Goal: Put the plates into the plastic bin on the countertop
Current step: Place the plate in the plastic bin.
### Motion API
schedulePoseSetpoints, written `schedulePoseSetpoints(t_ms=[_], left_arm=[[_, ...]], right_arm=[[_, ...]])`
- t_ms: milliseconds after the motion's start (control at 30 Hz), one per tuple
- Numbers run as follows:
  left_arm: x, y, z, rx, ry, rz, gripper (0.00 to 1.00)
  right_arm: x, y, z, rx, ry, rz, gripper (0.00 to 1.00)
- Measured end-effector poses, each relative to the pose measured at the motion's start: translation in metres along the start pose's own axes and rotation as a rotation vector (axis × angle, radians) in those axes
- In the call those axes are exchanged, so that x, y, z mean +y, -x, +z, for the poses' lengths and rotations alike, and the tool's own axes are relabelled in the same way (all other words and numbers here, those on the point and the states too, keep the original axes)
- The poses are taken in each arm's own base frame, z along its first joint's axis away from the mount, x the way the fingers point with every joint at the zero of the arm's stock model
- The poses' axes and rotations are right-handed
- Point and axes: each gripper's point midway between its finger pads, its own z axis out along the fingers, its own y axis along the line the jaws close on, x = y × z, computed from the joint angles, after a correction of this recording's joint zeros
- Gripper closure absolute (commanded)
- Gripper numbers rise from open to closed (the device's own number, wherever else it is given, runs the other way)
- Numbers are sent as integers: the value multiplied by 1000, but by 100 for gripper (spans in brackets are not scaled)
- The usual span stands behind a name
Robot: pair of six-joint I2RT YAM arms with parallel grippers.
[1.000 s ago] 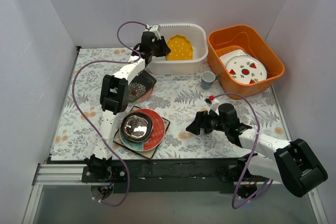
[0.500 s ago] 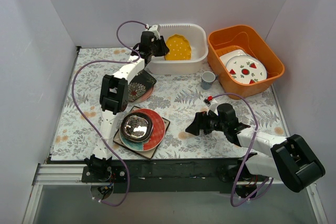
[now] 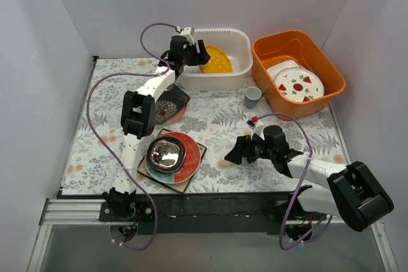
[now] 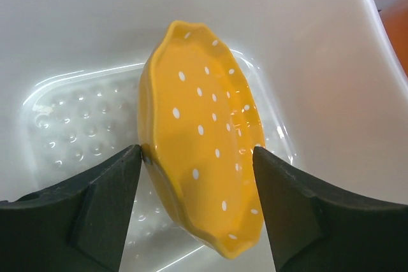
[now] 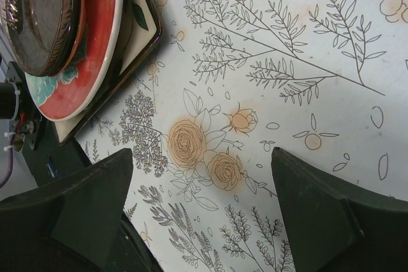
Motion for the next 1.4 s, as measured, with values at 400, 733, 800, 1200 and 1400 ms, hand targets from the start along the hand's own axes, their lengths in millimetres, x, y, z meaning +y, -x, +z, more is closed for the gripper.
schedulePoseSetpoints(t_ms=[400, 733, 800, 1200, 1400], left_arm=[[11, 2, 1, -15, 59, 71, 18], [-33, -19, 9, -9, 78, 277, 10], [-41, -22, 9, -10, 78, 295, 9], [-35, 9, -9, -58, 125, 307, 8], [-45, 23, -36, -66, 126, 286, 8]], right_arm=[[2, 0, 0, 3, 10, 1, 5], [3, -1, 0, 5, 13, 7, 4], [3, -1, 0, 5, 13, 7, 4], [5, 1, -1, -1, 19, 7, 4], [5, 1, -1, -1, 20, 9, 4]])
